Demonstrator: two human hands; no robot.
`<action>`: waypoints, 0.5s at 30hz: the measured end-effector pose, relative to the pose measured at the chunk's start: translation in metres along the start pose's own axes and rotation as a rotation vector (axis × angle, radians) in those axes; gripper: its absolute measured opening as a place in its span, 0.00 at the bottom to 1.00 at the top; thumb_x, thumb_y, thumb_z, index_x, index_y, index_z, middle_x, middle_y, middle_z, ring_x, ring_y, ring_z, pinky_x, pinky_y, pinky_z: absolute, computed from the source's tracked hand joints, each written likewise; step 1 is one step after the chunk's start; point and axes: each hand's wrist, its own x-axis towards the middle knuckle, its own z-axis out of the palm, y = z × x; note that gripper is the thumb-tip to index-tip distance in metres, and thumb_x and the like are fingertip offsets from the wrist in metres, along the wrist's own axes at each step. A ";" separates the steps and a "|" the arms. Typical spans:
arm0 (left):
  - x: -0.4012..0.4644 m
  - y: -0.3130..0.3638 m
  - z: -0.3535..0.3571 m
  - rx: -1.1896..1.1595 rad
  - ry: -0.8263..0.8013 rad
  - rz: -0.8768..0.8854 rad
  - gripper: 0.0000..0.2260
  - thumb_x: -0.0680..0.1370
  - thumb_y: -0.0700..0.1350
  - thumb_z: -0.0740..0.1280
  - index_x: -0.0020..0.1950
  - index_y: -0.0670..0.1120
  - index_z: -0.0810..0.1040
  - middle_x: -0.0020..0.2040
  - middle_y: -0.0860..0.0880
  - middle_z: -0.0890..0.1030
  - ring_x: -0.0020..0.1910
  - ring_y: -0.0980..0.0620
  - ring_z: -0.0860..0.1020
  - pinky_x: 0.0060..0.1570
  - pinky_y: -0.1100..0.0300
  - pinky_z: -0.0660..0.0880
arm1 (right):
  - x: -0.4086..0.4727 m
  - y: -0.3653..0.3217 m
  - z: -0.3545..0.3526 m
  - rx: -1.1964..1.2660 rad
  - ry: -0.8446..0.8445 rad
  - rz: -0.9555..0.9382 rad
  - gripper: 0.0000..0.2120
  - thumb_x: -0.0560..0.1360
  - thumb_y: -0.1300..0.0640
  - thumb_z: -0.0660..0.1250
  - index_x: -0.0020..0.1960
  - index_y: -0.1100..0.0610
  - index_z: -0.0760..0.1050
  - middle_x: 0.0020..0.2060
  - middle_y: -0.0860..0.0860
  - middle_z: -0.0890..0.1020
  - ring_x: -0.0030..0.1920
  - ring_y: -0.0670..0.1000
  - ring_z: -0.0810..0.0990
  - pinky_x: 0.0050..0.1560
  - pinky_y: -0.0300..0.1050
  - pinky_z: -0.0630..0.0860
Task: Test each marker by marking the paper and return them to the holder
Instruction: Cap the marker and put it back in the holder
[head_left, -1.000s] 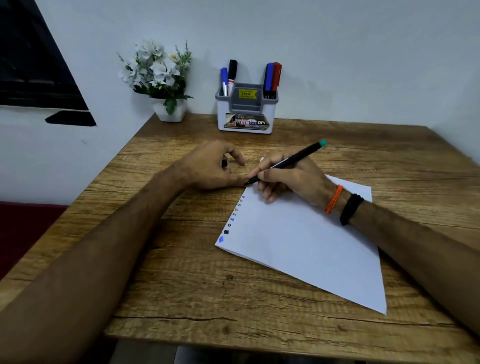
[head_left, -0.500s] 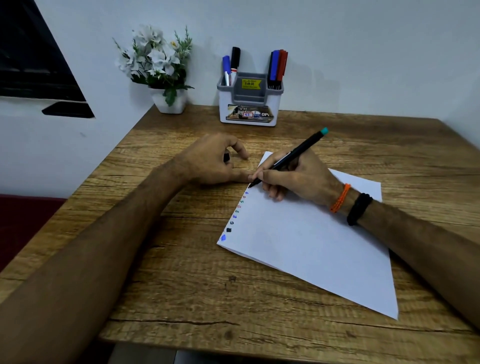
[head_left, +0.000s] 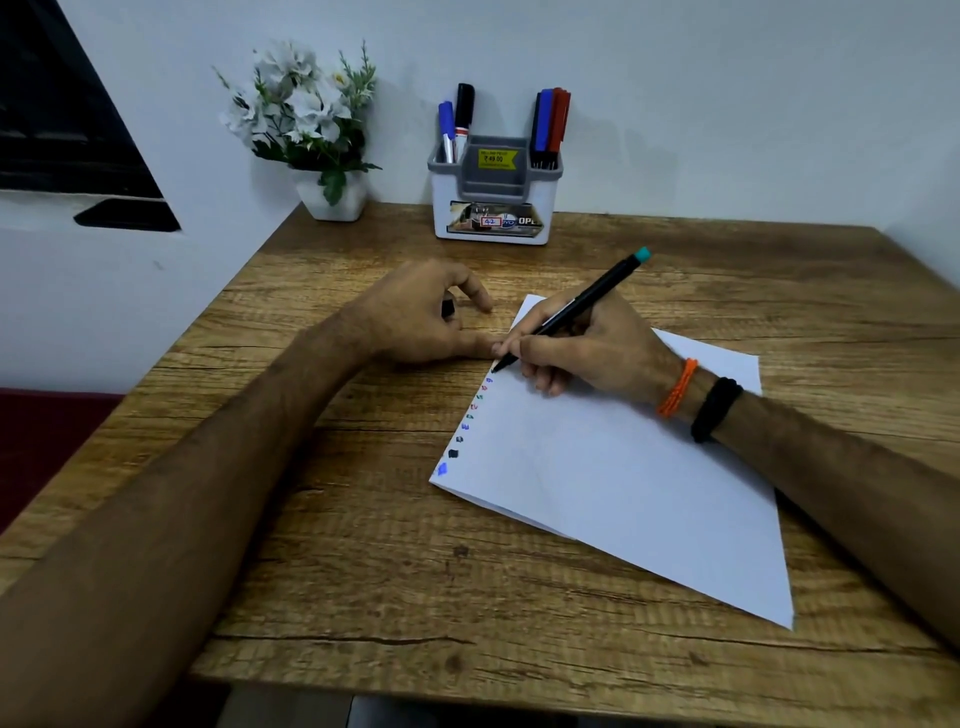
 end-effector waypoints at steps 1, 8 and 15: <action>0.000 0.000 0.000 0.001 0.001 0.001 0.20 0.65 0.59 0.75 0.53 0.54 0.78 0.32 0.54 0.77 0.32 0.58 0.73 0.39 0.61 0.68 | 0.000 0.000 0.000 0.002 0.005 0.000 0.07 0.74 0.69 0.67 0.44 0.62 0.84 0.29 0.53 0.83 0.28 0.48 0.81 0.28 0.38 0.77; 0.000 0.001 -0.001 0.006 -0.004 -0.004 0.20 0.66 0.58 0.76 0.54 0.54 0.78 0.31 0.53 0.77 0.31 0.58 0.74 0.38 0.61 0.70 | 0.000 0.000 0.000 0.004 0.013 0.002 0.07 0.74 0.69 0.67 0.45 0.64 0.83 0.29 0.53 0.83 0.27 0.47 0.81 0.28 0.38 0.77; 0.001 0.000 0.000 0.011 0.001 0.001 0.20 0.66 0.59 0.76 0.54 0.54 0.78 0.32 0.53 0.78 0.32 0.57 0.74 0.41 0.59 0.74 | 0.000 -0.001 0.000 0.007 0.018 0.014 0.07 0.74 0.68 0.68 0.42 0.60 0.83 0.29 0.52 0.82 0.27 0.47 0.80 0.27 0.37 0.75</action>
